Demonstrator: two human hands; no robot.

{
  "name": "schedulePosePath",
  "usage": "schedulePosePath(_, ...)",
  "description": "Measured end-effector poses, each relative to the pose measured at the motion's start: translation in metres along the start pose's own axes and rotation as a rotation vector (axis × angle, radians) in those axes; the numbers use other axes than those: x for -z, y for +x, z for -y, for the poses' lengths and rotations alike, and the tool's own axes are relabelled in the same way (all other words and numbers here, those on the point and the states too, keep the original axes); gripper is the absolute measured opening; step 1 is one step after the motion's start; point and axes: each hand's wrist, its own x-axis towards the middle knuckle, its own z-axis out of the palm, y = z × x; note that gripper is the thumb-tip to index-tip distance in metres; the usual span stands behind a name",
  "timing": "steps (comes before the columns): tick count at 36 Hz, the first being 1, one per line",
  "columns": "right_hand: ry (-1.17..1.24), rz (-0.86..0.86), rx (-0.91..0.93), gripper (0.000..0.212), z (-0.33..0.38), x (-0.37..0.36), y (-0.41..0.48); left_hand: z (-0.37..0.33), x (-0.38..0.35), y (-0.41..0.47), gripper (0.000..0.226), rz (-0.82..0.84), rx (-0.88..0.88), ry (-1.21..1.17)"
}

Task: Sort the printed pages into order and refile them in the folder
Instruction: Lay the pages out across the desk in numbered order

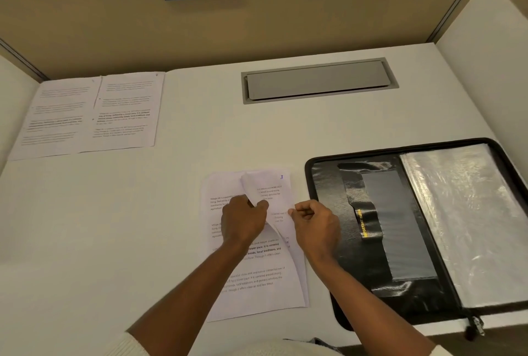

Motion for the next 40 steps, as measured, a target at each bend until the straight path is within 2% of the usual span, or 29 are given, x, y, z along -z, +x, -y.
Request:
schedulePosePath(5,-0.018,-0.009,0.032,0.013,0.003,0.009,0.000,-0.004,0.001,-0.002,0.038,-0.041,-0.010,0.007)
schedulePosePath(12,-0.077,0.003,0.054,0.009,0.007,0.014,-0.003,-0.006,0.000,-0.005,0.036,-0.070,-0.090,0.128)
schedulePosePath(20,-0.078,-0.185,0.066,0.010,0.013,0.040,0.002,-0.003,-0.008,-0.001,0.035,-0.062,-0.141,0.182)
schedulePosePath(30,-0.108,-0.469,0.255,0.015,0.029,0.096,0.021,0.006,-0.018,0.005,0.038,-0.028,-0.176,0.214)
schedulePosePath(35,-0.073,-0.531,0.376,0.015,0.038,0.127,0.028,0.005,-0.016,0.003,0.055,-0.042,-0.213,0.236)
schedulePosePath(40,0.025,-0.501,0.402,0.021,0.047,0.148,0.027,0.001,-0.010,-0.003,0.064,-0.030,-0.186,0.169)
